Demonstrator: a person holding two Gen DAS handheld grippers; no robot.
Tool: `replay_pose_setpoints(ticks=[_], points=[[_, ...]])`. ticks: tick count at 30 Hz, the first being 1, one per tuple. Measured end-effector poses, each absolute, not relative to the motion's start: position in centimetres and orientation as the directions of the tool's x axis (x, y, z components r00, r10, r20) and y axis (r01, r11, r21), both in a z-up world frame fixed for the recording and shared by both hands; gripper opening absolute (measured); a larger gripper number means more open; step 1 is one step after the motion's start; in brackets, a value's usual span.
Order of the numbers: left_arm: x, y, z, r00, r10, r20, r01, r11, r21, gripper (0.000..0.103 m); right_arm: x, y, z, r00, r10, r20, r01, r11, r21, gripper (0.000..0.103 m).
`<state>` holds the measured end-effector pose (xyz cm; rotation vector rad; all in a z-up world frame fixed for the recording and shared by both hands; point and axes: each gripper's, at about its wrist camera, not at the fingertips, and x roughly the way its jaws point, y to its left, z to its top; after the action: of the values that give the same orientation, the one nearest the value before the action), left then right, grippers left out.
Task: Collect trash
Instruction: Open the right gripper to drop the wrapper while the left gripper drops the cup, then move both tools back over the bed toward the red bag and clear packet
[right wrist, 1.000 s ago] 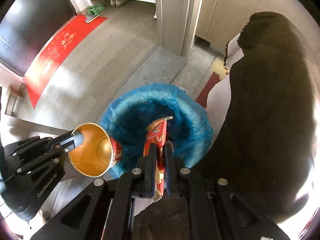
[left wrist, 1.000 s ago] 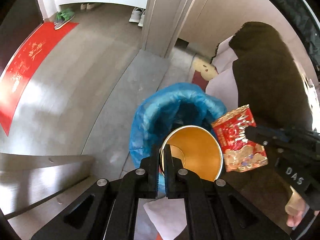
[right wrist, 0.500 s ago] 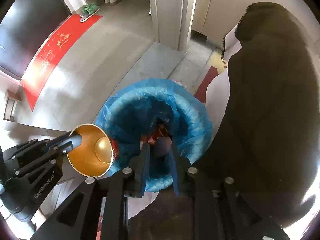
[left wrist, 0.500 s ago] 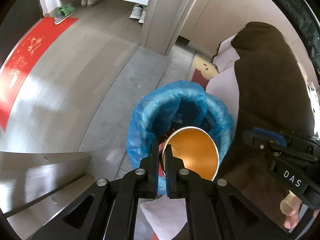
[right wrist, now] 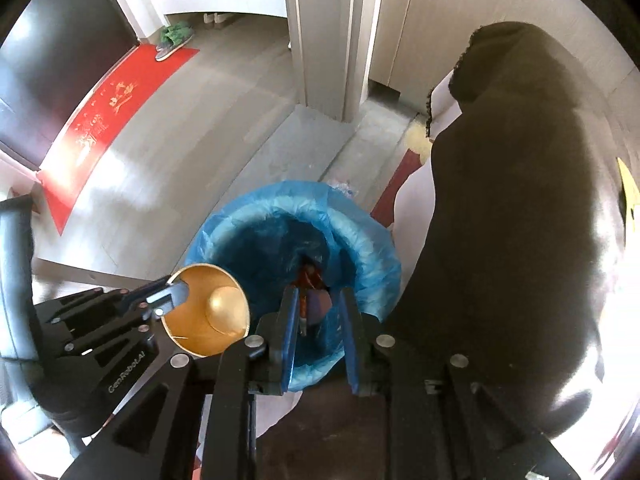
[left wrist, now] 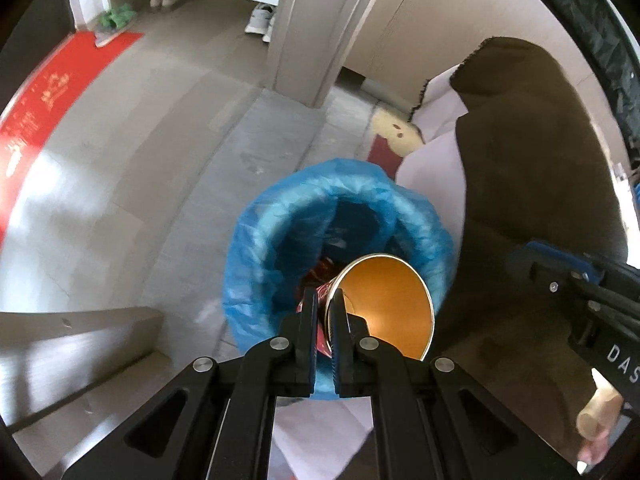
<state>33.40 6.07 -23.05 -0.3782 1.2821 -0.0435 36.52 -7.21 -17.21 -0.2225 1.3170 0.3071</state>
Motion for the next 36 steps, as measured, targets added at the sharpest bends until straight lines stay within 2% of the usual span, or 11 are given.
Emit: replay_pose_setpoints(ticks=[4,12,22,28,30,34,36], points=[[33.6,5.9,-23.7,0.254,-0.277,-0.927,-0.191,0.925,-0.329,0.006,36.2,-7.4,-16.7,0.232,0.103,-0.967,-0.349,0.937,0.016,0.019],[33.2,4.8,-21.7,0.287,-0.213,-0.934,-0.167,0.949,-0.268,0.006,35.6,-8.1,-15.9,0.234,0.145,-0.961,-0.34,0.939,0.059,0.019],[30.2,2.1,-11.8,0.504,-0.098,-0.858,-0.083,0.983,-0.161,0.006,31.3,-11.1,-9.9,0.387,0.246,-0.889,-0.347,0.932,0.107,0.019],[30.8,-3.5,-8.9,0.511,-0.182,-0.84,0.028,0.98,-0.195,0.006,28.2,-17.6,-5.2,0.523,0.249,-0.815,-0.303,0.948,0.096,0.023],[31.3,-6.1,-8.9,0.508,-0.189,-0.84,0.07,0.982,-0.178,0.006,27.4,-20.2,-4.6,0.554,0.214,-0.804,-0.272,0.96,0.068,0.024],[32.7,-10.8,-9.0,0.492,-0.296,-0.819,0.166,0.955,-0.246,0.006,26.1,-26.0,-4.6,0.599,0.118,-0.792,-0.207,0.978,-0.011,0.025],[34.0,-13.1,-8.9,0.489,-0.334,-0.806,0.221,0.941,-0.256,0.006,26.0,-28.2,-4.9,0.594,0.104,-0.798,-0.178,0.984,-0.004,0.025]])
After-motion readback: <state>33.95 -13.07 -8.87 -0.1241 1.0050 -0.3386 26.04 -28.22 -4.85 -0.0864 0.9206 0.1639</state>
